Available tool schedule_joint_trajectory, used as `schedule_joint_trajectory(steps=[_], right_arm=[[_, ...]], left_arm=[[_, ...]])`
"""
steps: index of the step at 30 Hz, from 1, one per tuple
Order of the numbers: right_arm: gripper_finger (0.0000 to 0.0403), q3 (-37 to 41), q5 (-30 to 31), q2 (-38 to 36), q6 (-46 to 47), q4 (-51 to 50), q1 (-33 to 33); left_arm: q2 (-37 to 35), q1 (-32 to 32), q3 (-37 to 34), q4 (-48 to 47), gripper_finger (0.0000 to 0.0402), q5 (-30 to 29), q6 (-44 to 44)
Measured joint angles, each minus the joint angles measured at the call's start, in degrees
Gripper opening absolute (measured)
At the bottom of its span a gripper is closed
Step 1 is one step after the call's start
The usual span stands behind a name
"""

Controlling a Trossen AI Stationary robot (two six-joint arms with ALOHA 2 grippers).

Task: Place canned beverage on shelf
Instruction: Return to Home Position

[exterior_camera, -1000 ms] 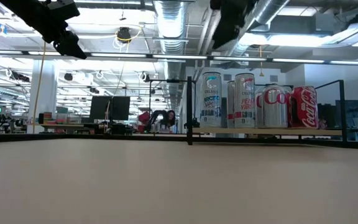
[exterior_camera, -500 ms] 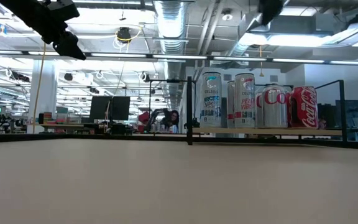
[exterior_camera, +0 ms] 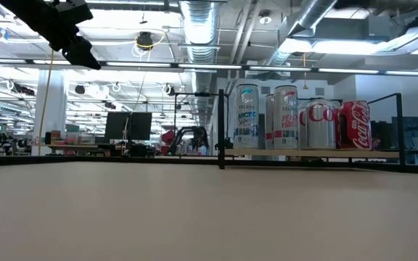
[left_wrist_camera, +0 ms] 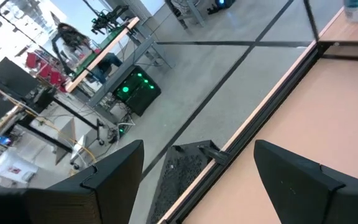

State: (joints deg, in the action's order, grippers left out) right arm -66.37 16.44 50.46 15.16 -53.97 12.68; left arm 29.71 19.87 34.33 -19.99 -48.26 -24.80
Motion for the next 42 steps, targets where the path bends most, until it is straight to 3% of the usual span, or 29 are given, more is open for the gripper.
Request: schedule_joint_trajectory(steps=[4,7,13,15,19,24,27,30,35,42], right_arm=[[0.0295,15.6,1.5,-5.1,-2.6,18.6,1.8],[0.0295,25.0,1.6,-5.8,-7.9,36.9,1.7],[0.0295,35.5,1.7,-2.1,-19.2,77.1,-2.8],[0.0295,35.4,1.6,-0.7,-19.5,84.2,-4.9],[0.0293,31.9,-1.0,-0.7,-19.5,81.0,-7.9],[0.0269,25.6,-3.9,-3.0,-17.8,64.3,-7.9],[0.0227,24.8,-4.4,-4.3,-18.0,56.3,-6.1],[0.0158,26.8,-4.1,-6.5,-18.1,53.0,-4.7],[0.0022,33.7,-3.6,-10.4,-16.6,55.6,-3.7],[0.0035,45.8,-3.9,-14.0,-14.9,71.6,-4.4]], left_arm=[[0.4,0.0,0.0,1.4,0.0291,4.1,4.7],[1.7,0.0,0.0,3.0,0.0291,10.4,14.2],[5.0,-0.1,0.2,12.8,0.0291,31.8,26.0],[5.3,-0.5,1.7,13.2,0.0291,38.0,27.8],[3.5,-1.9,6.4,9.0,0.0291,46.2,29.9],[-3.1,-5.2,8.0,4.7,0.0291,49.0,31.2],[-7.6,-7.2,6.4,3.2,0.0291,48.6,32.2],[-11.9,-8.6,2.6,3.4,0.0291,45.9,33.7],[-17.7,-9.5,-7.2,11.2,0.0291,42.4,36.6],[-21.3,-9.5,-17.3,18.3,0.0291,42.4,38.6]])
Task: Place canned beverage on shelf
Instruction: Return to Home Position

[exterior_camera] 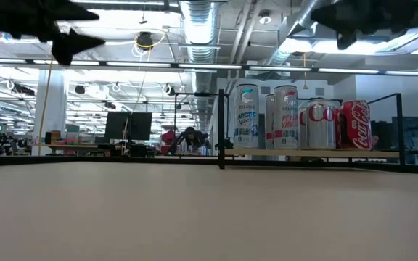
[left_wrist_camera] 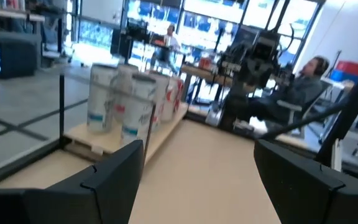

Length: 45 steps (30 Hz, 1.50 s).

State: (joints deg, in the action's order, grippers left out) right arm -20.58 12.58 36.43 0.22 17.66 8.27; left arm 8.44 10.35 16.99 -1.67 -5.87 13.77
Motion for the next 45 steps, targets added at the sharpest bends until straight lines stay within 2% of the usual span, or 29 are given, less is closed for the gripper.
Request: schedule_joint_trajectory(steps=[4,10,14,18,21,28,34,38,41,45], right_arm=[[0.0016,6.9,-0.7,-0.3,1.9,9.3,-1.8],[0.0021,13.2,-2.4,-0.2,7.8,13.5,-4.7],[0.0029,16.6,-3.1,-0.3,9.8,18.1,-5.2],[0.0017,20.1,-3.1,-0.1,10.1,23.3,-5.2],[0.0017,20.1,-3.6,0.0,10.5,22.6,-5.1],[0.0034,20.1,-3.7,0.3,9.9,22.3,-4.6],[0.0026,20.1,1.9,0.4,9.3,14.6,-5.4],[0.0028,20.2,2.5,0.4,10.4,9.8,-6.2],[0.0031,20.2,2.5,0.3,11.4,10.8,-6.1],[0.0026,20.2,2.0,-2.3,7.5,13.2,-5.3]], left_arm=[[-0.2,0.0,-2.8,0.1,0.0291,0.0,0.1],[-0.2,0.0,-7.1,0.5,0.0291,-0.6,0.3],[-0.3,0.0,-10.0,3.1,0.0291,-0.7,0.3],[-0.3,0.0,-13.9,8.2,0.0291,-1.1,0.3],[-0.2,0.0,-16.3,11.6,0.0291,-1.1,0.4],[-0.1,-0.4,-16.3,10.4,0.0291,-2.9,-1.2],[-0.1,-0.4,-16.4,5.9,0.0291,-6.3,-2.2],[-0.2,-0.4,-16.4,5.6,0.0291,-5.6,-4.1],[-1.5,-0.4,-16.4,6.2,0.0291,-5.4,-5.7],[-4.8,-0.4,-16.5,5.5,0.0291,-4.8,-6.0]])
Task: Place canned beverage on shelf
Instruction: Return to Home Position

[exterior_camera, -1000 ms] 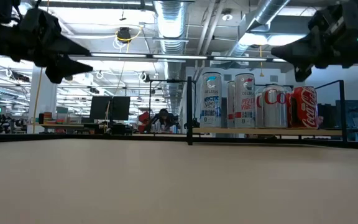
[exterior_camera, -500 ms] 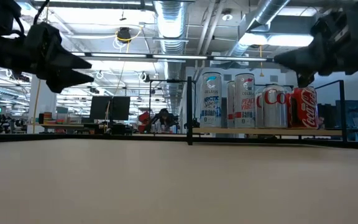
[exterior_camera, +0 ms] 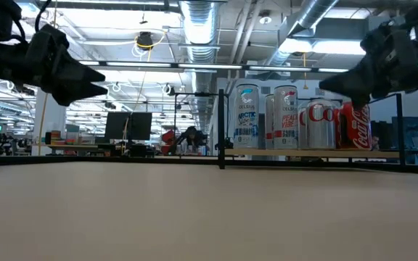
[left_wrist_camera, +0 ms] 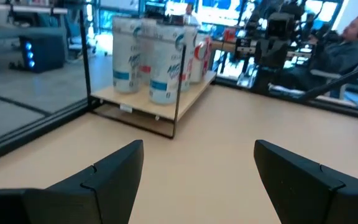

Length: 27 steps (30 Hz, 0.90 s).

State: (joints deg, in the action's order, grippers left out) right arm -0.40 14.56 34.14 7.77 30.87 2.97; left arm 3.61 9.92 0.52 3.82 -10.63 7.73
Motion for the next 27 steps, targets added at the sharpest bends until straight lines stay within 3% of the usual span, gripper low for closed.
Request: schedule_joint_trajectory(steps=[5,19,23,27], right_arm=[[0.0024,0.0,-0.3,-5.7,-3.2,-2.8,1.9],[0.0026,0.0,-1.4,-29.3,-8.9,-27.4,2.6],[0.0034,0.0,-7.1,-31.3,-10.7,-29.0,2.7],[0.0034,-0.1,-8.0,-30.8,-10.9,-29.2,2.6]], left_arm=[[-3.6,0.0,0.1,0.0,0.0291,1.4,-1.2],[-3.5,0.0,0.3,2.8,0.0291,5.3,-2.6],[-3.5,0.0,0.2,3.2,0.0291,9.9,-2.5],[-3.5,0.0,0.1,1.8,0.0291,13.1,-1.1]])
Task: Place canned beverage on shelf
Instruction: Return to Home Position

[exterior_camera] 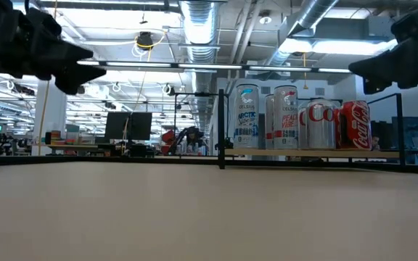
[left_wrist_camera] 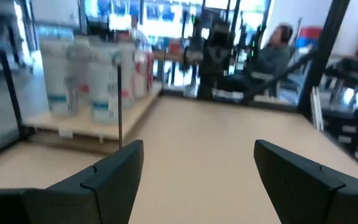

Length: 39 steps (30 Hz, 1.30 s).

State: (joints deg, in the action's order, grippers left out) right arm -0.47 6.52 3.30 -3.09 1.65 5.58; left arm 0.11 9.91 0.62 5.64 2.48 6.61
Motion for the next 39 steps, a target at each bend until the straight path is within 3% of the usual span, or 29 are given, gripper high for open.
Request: schedule_joint_trajectory(steps=[7,15,39], right_arm=[[0.0031,0.0,0.0,0.8,0.9,-0.2,0.0],[0.0032,0.0,0.0,0.8,3.5,0.3,0.0],[0.0031,0.0,0.0,0.8,3.6,0.5,0.0]], left_arm=[[1.1,0.1,0.0,-4.0,0.0291,-4.7,3.5],[1.1,0.0,0.0,-4.0,0.0291,-4.4,0.8],[1.1,0.0,-0.2,-4.0,0.0291,-4.4,3.7]])
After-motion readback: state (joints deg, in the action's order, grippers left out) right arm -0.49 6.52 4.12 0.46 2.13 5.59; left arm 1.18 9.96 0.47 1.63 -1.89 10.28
